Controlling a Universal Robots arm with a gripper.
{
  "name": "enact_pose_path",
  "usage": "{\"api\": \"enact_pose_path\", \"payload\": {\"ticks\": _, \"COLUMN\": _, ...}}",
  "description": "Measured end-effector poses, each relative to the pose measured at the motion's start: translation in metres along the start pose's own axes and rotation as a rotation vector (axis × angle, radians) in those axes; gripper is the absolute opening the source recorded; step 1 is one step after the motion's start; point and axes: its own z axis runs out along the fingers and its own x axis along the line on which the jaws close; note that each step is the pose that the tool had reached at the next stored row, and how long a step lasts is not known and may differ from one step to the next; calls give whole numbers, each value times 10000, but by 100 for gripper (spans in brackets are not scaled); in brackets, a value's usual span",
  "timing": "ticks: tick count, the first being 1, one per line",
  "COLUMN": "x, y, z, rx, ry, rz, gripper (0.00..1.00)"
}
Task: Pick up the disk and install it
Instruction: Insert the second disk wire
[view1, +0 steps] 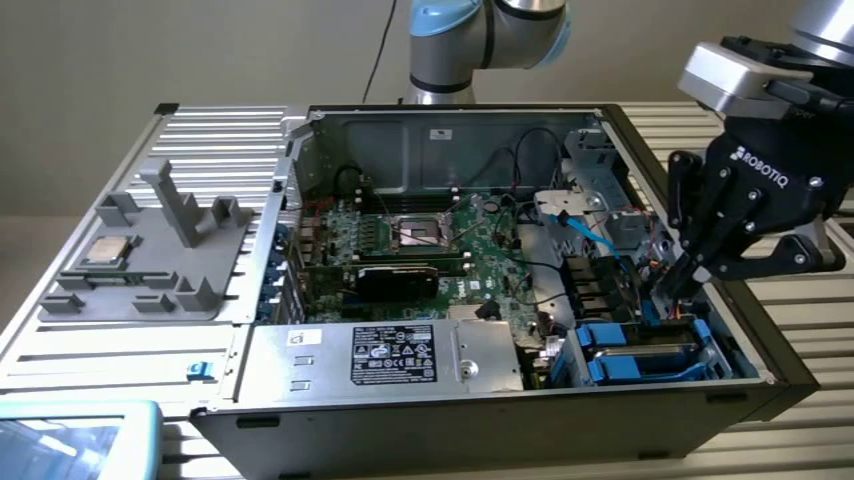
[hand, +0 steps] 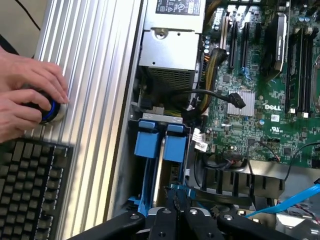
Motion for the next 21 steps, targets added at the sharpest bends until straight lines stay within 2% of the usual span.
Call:
{"api": "enact_pose_path", "payload": {"ticks": 2, "x": 0, "y": 0, "z": 4, "rx": 49, "ry": -71, "rz": -338, "gripper": 11}}
{"api": "enact_pose_path", "payload": {"ticks": 12, "x": -1, "y": -3, "z": 21, "rx": 307, "ry": -546, "rz": -1999, "gripper": 11}}
{"api": "enact_pose_path", "payload": {"ticks": 21, "x": -2, "y": -4, "z": 26, "rx": 516, "ry": -920, "rz": -3366, "gripper": 11}}
